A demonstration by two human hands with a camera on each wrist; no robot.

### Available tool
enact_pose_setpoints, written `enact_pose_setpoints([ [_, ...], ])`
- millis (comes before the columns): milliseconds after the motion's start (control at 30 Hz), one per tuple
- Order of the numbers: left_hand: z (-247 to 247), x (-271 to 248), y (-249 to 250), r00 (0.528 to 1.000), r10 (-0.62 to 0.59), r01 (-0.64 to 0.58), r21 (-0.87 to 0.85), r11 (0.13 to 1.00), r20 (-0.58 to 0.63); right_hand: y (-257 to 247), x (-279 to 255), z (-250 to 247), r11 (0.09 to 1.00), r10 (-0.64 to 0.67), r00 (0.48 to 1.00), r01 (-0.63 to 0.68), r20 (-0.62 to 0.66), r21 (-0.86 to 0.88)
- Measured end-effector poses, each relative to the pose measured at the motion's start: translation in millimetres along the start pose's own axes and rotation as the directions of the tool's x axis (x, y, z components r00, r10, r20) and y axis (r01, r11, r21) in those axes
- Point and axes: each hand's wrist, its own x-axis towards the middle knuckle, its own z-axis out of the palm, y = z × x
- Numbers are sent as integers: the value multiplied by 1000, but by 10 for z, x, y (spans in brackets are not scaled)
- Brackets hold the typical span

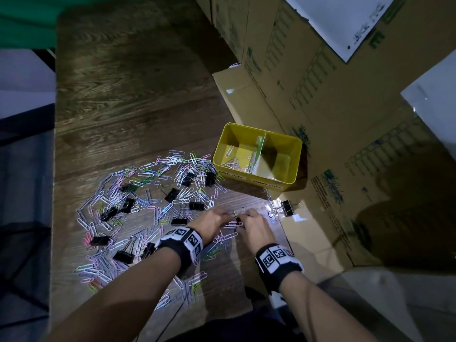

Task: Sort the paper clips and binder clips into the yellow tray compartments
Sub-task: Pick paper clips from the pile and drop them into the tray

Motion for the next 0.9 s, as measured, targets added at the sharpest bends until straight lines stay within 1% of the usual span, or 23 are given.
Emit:
enact_pose_setpoints([
  [133,-67,-61,-53,991,-119,112,-124,986,-52,50,23,-1,996,-45,998,49,44,-75],
  [233,-136,-95,-33,959,-276,247,-273,930,-71,61,39,-26,988,-84,994,92,71,-127],
  [300,-175,-127,-48,920,-391,357,-358,863,-25,64,53,-40,976,-118,991,127,61,-177],
  [333,-184,-144,-61,903,-429,399,-389,830,10,61,57,-46,968,-129,990,140,64,-207],
  [367,-190,-162,-85,890,-455,429,-416,802,40,56,60,-56,961,-141,988,153,68,-230],
  [500,-258,-219,-159,862,-493,475,-523,708,116,49,67,-106,937,-169,984,178,54,-300],
  [567,-366,-235,-147,858,-486,476,-611,632,165,68,87,-104,943,-176,982,188,68,-275],
  [633,-534,-238,-138,879,-446,425,-704,569,170,95,104,-105,960,-178,981,190,76,-205],
  [767,-1034,-172,-139,917,-359,340,-807,483,172,136,50,-233,983,-162,987,160,18,86],
  [833,-1279,-65,-122,941,-320,253,-858,447,111,136,-29,-341,963,-167,985,171,-32,208],
  [900,-1470,122,-109,943,-332,162,-872,463,-2,120,-111,-461,936,-152,983,176,-102,306],
])
